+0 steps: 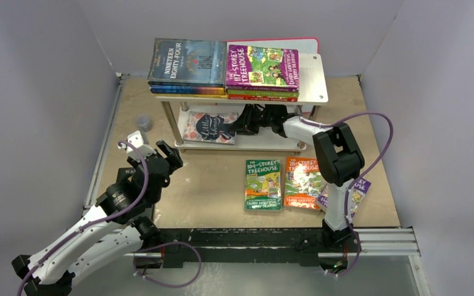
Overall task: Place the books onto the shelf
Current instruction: Place the book on the shelf.
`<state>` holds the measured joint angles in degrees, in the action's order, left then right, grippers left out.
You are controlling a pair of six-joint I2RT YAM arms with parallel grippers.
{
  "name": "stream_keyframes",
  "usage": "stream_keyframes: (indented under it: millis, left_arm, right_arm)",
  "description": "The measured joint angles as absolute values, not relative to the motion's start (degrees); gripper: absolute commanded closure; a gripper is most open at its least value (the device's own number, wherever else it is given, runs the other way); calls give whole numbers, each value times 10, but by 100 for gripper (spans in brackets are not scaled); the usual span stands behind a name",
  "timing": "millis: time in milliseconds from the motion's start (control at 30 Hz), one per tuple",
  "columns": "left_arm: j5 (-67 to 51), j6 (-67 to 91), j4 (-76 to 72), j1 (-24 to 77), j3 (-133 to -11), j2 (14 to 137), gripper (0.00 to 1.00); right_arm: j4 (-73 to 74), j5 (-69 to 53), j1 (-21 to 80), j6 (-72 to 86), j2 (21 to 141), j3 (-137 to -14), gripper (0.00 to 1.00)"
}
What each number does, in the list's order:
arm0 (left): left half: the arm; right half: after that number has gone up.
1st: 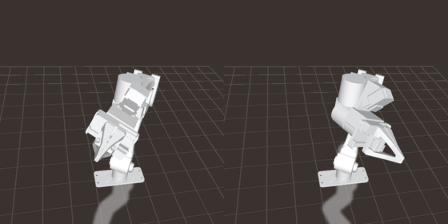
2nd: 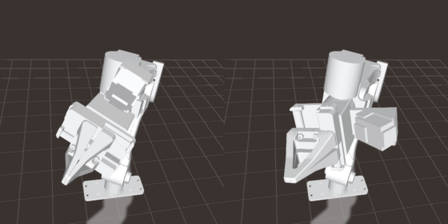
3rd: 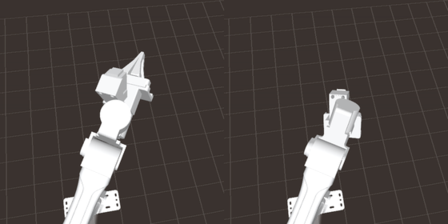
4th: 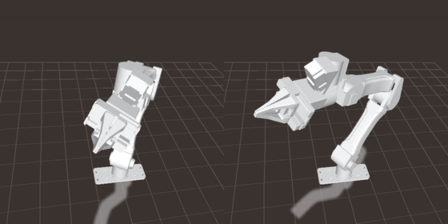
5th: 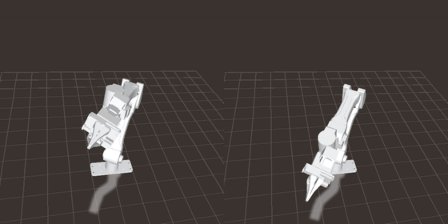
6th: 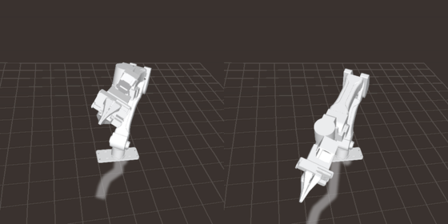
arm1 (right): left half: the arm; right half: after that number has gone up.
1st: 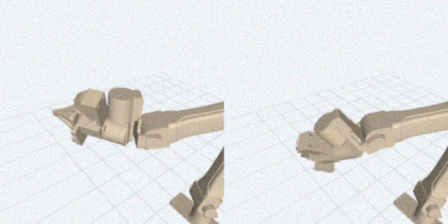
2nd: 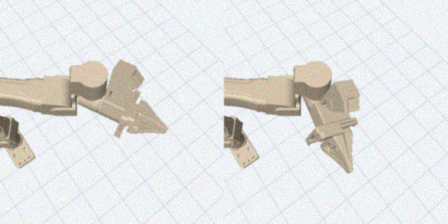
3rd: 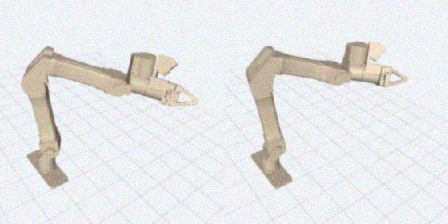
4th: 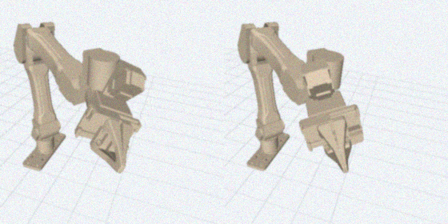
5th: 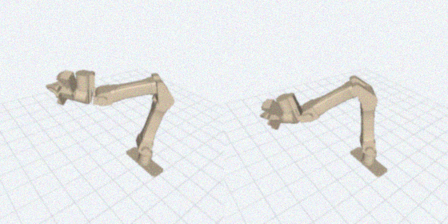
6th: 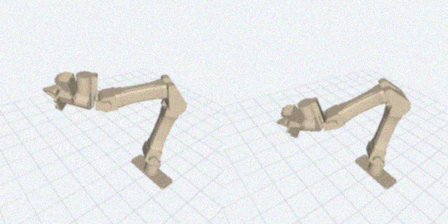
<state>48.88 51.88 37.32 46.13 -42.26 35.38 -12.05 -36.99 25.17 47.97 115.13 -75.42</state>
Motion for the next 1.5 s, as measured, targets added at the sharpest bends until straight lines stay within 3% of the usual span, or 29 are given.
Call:
stream_keyframes:
  millis: [1067, 1133, 1333, 1500]
  left_arm:
    - [490, 519, 369, 461, -413, 354, 32]
    - [490, 519, 368, 461, -413, 356, 32]
    - [482, 529, 348, 461, -391, 369, 32]
    - [467, 536, 334, 461, -375, 384, 32]
  right_arm:
    - [-46, -401, 247, 389, 1151, -783, 100]
    - [-44, -401, 247, 387, 1152, -787, 92]
    - [-31, -399, 247, 378, 1178, -820, 54]
    - [-29, -371, 248, 373, 1175, -820, 39]
